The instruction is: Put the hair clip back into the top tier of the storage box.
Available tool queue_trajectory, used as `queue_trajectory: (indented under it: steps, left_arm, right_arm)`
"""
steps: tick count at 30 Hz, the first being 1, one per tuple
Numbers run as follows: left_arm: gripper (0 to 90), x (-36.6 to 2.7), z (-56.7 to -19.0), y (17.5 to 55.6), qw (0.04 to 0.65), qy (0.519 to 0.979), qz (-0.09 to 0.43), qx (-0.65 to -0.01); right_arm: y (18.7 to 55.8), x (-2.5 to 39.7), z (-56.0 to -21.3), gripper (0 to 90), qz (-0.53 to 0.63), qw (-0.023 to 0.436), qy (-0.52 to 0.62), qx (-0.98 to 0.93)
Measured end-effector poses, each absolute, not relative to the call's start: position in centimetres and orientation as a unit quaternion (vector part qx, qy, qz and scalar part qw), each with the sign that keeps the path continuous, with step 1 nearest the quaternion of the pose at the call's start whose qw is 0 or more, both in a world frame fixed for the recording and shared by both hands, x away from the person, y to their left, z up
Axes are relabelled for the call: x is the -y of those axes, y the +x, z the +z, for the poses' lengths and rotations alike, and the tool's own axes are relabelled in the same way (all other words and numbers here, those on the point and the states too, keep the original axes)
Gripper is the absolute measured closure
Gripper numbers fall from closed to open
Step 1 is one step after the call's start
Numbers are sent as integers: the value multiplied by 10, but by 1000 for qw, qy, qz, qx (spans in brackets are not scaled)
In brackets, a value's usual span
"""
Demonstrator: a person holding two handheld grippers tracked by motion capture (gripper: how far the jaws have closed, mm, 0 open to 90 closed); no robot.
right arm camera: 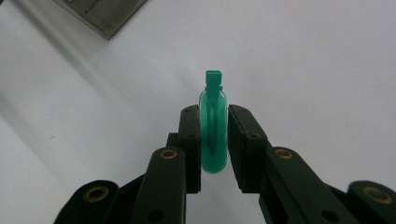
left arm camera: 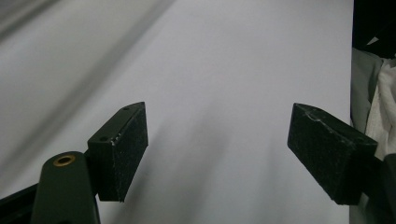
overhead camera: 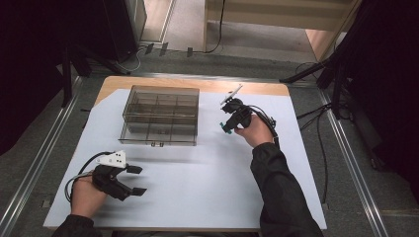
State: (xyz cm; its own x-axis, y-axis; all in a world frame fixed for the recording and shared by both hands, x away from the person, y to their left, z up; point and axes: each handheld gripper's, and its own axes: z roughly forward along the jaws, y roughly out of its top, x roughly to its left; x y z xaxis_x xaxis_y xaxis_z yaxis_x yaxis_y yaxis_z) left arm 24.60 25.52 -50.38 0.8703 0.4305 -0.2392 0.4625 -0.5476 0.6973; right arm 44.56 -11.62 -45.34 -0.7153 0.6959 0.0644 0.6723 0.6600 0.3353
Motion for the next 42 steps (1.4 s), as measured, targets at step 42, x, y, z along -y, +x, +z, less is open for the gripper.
queue_trajectory:
  steps: [42]
  left_arm:
    - [208,-256,-502,253,420,868,-21,-266]
  right_arm:
    - [417,113,-419,777,216,33,351,-911]
